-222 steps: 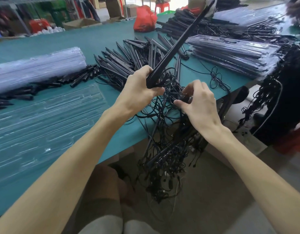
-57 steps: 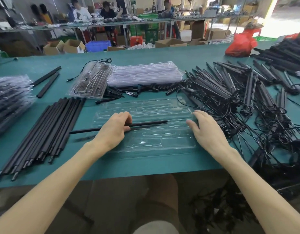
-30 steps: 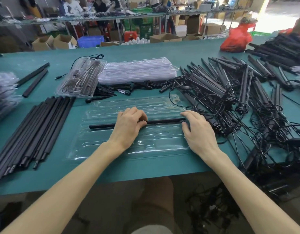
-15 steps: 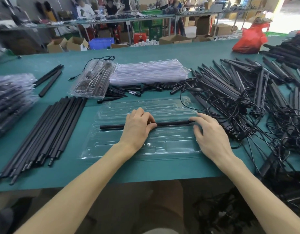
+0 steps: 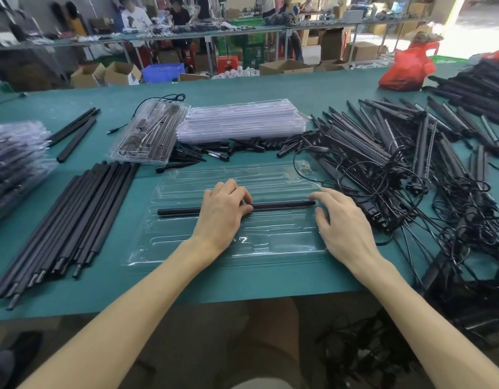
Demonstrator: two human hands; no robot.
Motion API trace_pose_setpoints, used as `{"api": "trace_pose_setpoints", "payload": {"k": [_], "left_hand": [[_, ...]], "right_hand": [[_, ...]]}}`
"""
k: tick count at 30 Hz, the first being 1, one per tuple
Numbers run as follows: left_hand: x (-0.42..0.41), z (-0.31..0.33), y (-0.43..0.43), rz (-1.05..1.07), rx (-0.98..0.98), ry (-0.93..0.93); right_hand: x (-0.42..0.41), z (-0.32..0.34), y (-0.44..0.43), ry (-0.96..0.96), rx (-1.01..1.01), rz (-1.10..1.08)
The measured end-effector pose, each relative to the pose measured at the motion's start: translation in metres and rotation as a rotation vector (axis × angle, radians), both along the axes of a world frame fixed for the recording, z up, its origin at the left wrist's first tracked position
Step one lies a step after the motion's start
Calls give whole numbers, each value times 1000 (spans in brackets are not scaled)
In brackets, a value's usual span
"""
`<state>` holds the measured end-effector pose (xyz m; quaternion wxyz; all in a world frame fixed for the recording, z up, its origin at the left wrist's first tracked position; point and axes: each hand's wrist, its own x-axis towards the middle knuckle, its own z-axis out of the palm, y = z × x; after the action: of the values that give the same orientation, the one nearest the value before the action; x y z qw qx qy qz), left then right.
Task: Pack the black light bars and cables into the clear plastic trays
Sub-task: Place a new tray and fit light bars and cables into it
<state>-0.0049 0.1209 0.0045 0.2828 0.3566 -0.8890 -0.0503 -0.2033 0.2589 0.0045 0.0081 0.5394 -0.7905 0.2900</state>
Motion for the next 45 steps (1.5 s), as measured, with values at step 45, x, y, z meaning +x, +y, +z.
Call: {"api": "trace_pose_setpoints", "payload": {"k": [45], "left_hand": [[-54, 55, -16, -427, 151, -230]], "right_hand": [[3, -6, -4, 22, 35, -70]]}}
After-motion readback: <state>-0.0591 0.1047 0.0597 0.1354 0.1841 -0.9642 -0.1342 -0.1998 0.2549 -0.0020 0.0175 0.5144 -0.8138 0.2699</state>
